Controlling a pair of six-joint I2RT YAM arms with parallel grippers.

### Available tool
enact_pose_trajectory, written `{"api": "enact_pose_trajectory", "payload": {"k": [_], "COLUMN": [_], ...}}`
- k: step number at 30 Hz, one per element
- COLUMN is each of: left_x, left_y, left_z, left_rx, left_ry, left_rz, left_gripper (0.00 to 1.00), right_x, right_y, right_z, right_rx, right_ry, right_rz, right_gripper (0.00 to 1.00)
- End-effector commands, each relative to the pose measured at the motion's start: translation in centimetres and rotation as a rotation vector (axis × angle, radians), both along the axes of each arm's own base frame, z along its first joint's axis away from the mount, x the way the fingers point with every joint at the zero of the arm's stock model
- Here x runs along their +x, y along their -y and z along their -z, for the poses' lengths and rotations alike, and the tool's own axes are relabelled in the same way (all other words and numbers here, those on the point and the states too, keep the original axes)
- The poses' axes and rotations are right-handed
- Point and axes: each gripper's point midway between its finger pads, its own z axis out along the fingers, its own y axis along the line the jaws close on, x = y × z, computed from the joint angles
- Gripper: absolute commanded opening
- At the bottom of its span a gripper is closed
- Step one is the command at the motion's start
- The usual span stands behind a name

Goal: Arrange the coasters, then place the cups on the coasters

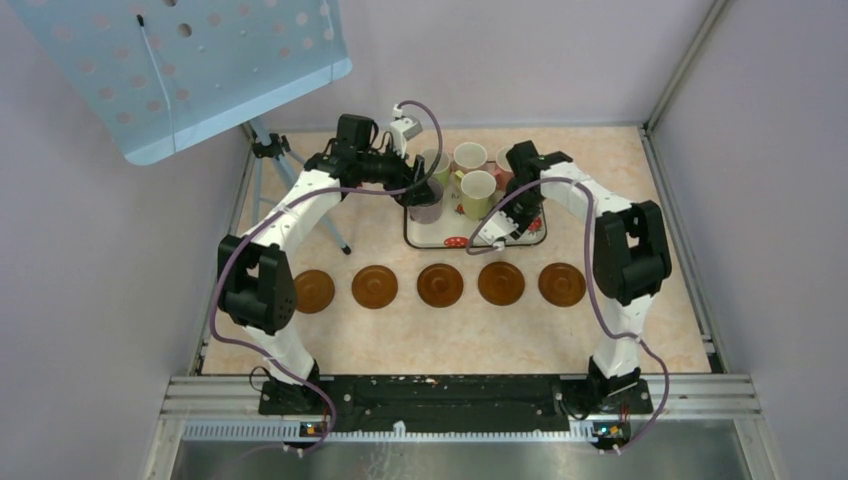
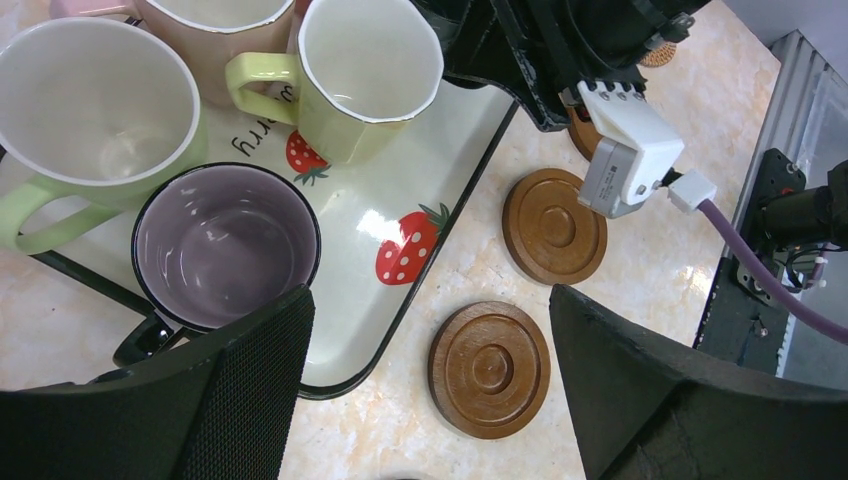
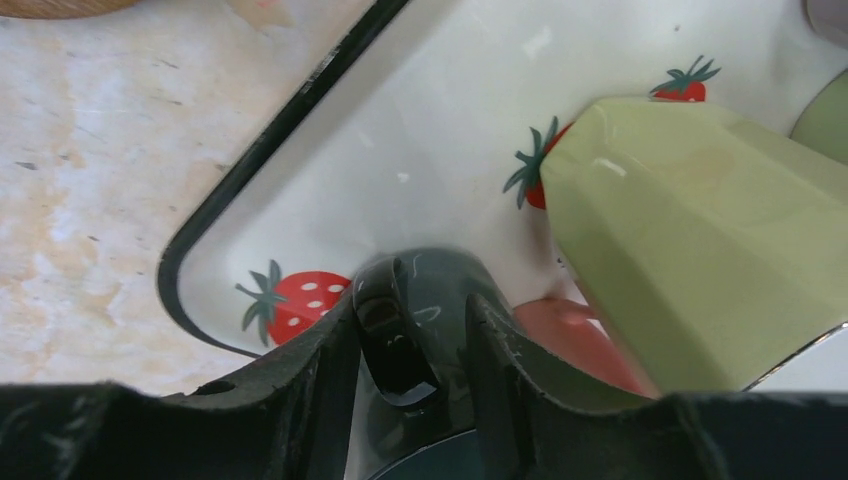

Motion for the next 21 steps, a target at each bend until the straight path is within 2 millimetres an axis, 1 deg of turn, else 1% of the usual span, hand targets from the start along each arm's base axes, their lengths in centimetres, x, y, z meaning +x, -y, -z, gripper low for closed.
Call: {"api": "enact_pose_trajectory", "payload": {"k": [1,3,5,9,11,15,21], "left_x": [-0.3,-0.3,-0.3,-0.4,-0.4,-0.3,-0.6], "left_y": [-0.2,-0.3,-0.3,-0.5,-0.5,-0.4,0.0], "left_z": [-2.4,-2.4,-2.5,-2.4,-2.3,-2.4,-2.5], "left_rx": [-0.03,-0.03,-0.032,-0.03,-0.031,-0.04,-0.062], "left_ry": [0.067,0.069,0.069,0.069,0.068,0.066,0.058], "left_rz": [0.005,0.003,0.004,0.0,0.002,0.006,0.031], "left_gripper": [0.92,0.92,0.92,0.92,0.92,0.92,0.92], "right_x": [2.9,3.3,3.3,2.6,2.3,2.0,1.3], "right_y": [-2.1,-2.2,-2.3,-2.0,-1.8,-1.4,-0.7], "right_z": [-1.3,-1.3,-1.3,-1.8,-2.3,-3.1,-5.3], "right_rx": [-0.105,-0.107,-0.109,-0.124,-0.128,-0.125,-0.116], "right_ry": [0.175,0.194,0.194,0.185,0.184,0.176,0.143], "right_rz": [-0.482,-0.492,-0.504,-0.515,-0.51,-0.472,-0.386], "right_gripper": [0.4,0.36,0.31,0.14,0.01,0.0,0.0]}}
